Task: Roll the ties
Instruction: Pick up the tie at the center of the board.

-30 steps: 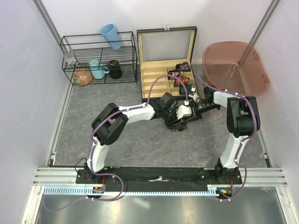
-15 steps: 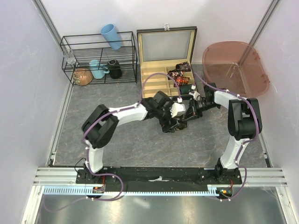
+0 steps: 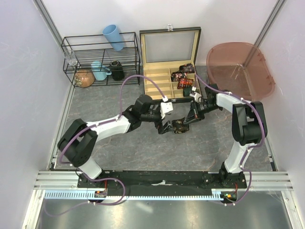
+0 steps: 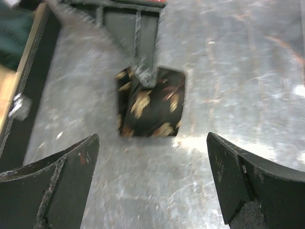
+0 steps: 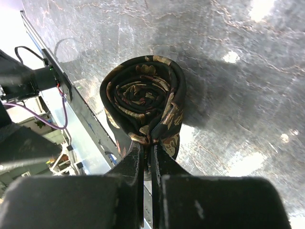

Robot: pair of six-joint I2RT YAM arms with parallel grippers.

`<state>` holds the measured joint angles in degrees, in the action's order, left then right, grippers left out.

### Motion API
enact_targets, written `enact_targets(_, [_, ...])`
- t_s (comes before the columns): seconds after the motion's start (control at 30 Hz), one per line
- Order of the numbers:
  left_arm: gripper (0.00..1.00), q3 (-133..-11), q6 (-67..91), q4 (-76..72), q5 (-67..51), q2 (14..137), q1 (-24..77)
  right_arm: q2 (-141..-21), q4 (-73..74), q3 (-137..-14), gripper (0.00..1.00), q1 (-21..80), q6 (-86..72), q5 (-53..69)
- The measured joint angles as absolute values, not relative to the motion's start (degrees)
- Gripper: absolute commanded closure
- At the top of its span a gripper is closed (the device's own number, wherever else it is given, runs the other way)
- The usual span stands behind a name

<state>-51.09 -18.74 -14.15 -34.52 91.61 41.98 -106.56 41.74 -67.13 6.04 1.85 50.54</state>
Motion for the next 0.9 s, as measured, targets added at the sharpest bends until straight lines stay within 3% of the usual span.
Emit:
enact_targets(0.4, [0.00,-54.50,-24.34,-12.03,-36.49,99.98,44.64,-104.36,39.70,-66.76,1.00,9.10,0.01,51.11])
enact_targets(0.8, [0.01,-57.01,-25.08,-11.46,-26.92,104.68,46.15,-102.85,36.58,-66.35,1.00,11.46,-5.34,52.07])
enact_targets(0.9, [0.13,-56.95,-25.10,-12.75,-26.04,104.73,46.15,-102.85,36.62,-66.35,1.00,11.81,-6.07,52.73])
